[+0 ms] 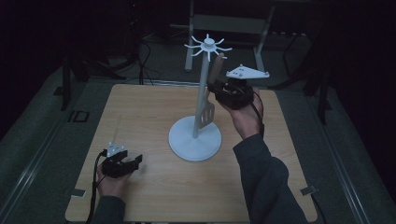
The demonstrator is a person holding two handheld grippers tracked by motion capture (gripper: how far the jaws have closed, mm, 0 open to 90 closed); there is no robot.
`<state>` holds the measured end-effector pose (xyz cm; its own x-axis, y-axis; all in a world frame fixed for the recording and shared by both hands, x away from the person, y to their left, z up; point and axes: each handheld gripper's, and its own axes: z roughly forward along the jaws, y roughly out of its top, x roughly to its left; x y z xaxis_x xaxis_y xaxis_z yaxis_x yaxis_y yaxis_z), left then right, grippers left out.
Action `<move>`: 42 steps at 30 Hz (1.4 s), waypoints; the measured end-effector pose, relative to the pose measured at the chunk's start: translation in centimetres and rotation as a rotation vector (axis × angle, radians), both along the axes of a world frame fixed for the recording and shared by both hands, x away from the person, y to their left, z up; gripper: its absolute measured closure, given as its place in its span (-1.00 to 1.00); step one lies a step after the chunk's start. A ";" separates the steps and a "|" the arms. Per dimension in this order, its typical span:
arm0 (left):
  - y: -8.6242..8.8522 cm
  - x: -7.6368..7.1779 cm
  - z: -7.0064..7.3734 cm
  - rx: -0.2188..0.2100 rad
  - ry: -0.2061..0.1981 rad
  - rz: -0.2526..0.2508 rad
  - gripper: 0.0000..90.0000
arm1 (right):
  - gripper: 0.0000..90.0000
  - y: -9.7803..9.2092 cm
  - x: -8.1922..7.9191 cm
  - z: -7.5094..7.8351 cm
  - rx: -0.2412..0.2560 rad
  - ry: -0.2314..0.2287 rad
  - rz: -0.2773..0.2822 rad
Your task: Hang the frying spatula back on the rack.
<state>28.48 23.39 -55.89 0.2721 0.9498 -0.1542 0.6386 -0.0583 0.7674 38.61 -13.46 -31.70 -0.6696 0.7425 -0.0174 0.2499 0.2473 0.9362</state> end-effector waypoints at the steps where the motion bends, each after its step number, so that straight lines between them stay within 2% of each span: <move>1: 0.0 0.0 0.0 0.001 0.000 0.000 -0.29 | 0.67 0.0 0.0 0.0 0.000 -0.002 0.000; 12: 0.0 0.0 0.0 0.002 0.001 -0.001 -0.29 | 0.67 0.0 0.0 -0.2 0.006 0.003 -0.002; 23: 0.0 0.0 0.0 0.001 0.002 -0.002 -0.29 | 0.63 -0.8 0.0 -0.6 0.009 -0.013 -0.016; 42: -0.2 0.0 -0.1 0.003 0.008 -0.004 -0.29 | 0.29 -1.8 -0.8 -1.9 -0.009 -0.030 -0.004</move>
